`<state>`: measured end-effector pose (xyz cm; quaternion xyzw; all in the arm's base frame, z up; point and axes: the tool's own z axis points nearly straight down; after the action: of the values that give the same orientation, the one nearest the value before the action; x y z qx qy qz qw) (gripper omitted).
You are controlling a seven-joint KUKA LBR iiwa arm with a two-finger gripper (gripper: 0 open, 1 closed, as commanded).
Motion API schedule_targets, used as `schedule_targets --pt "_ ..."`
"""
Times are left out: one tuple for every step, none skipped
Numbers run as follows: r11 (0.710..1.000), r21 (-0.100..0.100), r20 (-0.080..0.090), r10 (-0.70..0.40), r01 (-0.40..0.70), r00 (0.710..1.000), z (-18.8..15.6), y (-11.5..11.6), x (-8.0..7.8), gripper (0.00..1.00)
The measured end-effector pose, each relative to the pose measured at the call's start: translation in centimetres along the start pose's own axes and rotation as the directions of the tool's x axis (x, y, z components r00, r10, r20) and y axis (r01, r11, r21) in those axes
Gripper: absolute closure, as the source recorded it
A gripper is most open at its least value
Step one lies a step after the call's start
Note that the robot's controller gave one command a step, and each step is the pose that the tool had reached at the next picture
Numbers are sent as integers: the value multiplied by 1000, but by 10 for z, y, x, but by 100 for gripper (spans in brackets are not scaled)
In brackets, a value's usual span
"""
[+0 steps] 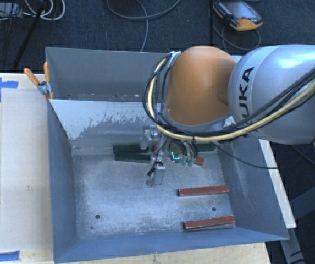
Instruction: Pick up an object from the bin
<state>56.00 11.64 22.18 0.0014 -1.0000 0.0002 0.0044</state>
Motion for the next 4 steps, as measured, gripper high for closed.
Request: schedule_targets --pt "968 -5 13 249 -249 968 153 -6 -49 0" --pt "914 -7 8 406 -406 914 121 41 -50 0" --pt "910 -2 9 414 -414 910 122 -14 -60 0" --pt "832 -6 8 554 -554 832 151 -13 -62 0"
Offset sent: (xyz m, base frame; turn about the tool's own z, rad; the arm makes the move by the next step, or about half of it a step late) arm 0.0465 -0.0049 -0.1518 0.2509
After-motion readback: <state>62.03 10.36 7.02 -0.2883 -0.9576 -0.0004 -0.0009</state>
